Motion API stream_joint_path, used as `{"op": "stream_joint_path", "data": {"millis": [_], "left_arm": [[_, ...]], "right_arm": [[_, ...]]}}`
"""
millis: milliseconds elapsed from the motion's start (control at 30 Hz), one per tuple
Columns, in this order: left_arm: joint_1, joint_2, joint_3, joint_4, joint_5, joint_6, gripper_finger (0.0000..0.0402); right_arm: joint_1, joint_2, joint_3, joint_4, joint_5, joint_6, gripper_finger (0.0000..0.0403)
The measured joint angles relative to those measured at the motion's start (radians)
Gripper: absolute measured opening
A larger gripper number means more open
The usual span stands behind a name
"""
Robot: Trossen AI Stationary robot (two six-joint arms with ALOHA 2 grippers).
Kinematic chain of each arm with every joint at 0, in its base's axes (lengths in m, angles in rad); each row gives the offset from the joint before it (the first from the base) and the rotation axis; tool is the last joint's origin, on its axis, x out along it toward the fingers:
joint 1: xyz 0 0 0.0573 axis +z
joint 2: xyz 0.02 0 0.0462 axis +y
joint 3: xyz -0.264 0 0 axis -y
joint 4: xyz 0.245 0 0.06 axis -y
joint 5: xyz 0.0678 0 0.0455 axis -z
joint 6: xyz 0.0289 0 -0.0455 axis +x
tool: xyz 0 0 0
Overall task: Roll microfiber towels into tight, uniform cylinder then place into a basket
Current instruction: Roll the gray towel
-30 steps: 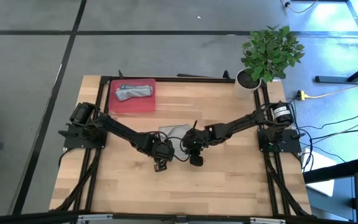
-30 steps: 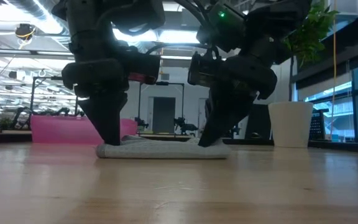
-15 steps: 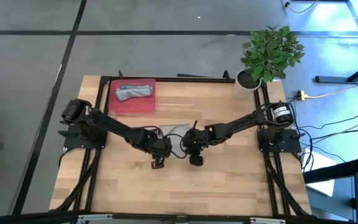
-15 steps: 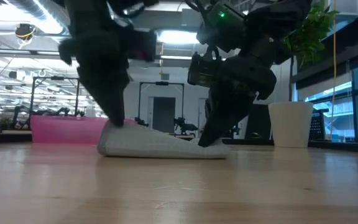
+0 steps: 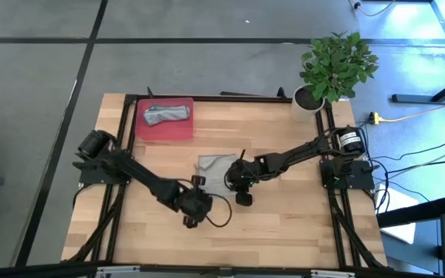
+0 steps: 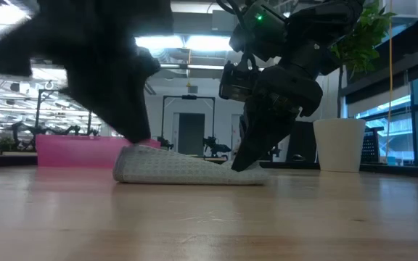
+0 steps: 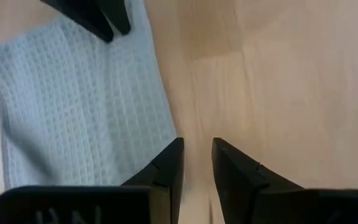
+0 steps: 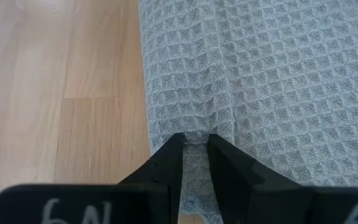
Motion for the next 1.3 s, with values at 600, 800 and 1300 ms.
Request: {"op": "stream_joint_path", "data": {"millis": [600,800,1300], "left_arm": [[0.044,0.148,0.006,-0.025,-0.053,-0.095,0.0073],[0.059,0.176,0.011,-0.044,0.000,-0.138,0.0056],[0.061,0.178,0.011,-0.049,0.017,-0.148,0.0001]], "right_arm": [[0.000,0.000,0.000,0.000,-0.001,0.004,0.0081],[0.000,0.000,0.000,-0.001,-0.002,0.003,0.0081],[0.033,-0.084,0.024,-0.064,0.015,-0.078,0.0081]]}}
